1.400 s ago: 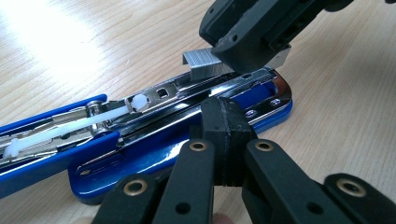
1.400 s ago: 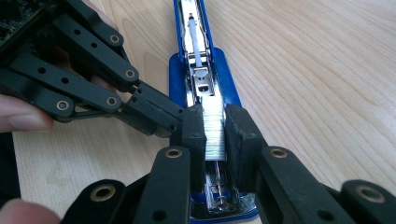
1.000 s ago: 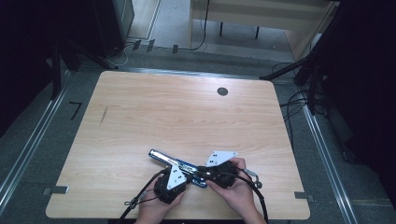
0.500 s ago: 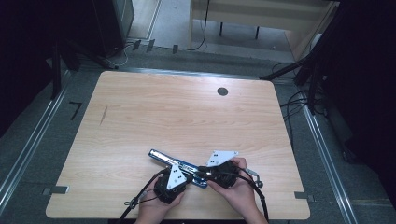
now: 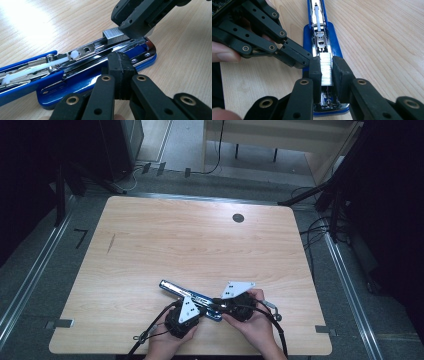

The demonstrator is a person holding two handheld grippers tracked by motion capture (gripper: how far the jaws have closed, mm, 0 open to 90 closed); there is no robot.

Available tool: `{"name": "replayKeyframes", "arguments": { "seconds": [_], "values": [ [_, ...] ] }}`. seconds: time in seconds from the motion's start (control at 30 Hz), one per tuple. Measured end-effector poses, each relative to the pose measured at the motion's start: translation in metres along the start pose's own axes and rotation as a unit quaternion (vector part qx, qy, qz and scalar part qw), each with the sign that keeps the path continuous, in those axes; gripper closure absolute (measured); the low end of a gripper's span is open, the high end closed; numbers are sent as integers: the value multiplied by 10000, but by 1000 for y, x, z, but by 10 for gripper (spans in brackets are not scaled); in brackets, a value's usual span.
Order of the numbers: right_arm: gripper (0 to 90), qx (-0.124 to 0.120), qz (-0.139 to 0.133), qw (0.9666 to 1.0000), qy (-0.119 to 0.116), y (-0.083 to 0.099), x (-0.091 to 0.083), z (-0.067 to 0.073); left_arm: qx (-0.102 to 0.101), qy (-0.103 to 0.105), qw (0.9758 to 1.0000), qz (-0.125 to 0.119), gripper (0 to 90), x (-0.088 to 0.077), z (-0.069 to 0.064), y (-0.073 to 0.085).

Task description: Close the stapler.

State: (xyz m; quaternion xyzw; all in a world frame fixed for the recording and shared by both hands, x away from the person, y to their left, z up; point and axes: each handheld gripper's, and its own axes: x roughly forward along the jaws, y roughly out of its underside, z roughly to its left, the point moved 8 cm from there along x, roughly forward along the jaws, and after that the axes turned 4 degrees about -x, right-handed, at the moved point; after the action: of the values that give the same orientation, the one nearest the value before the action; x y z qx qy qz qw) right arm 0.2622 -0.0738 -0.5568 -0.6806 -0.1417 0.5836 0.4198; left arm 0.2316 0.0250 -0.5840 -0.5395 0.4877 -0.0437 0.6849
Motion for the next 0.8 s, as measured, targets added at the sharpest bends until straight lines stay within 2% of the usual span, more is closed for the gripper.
{"name": "replayKeyframes", "arguments": {
  "seconds": [0.3, 0.8],
  "values": [
    [798, 33, 30, 10000, -78, -1, -1, 1, 1, 0, 10000, 0, 900, 0, 0, 0],
    [798, -75, 124, 9999, -72, 0, -1, 1, 3, 0, 10000, 0, 900, 0, 0, 0]
  ]
}}
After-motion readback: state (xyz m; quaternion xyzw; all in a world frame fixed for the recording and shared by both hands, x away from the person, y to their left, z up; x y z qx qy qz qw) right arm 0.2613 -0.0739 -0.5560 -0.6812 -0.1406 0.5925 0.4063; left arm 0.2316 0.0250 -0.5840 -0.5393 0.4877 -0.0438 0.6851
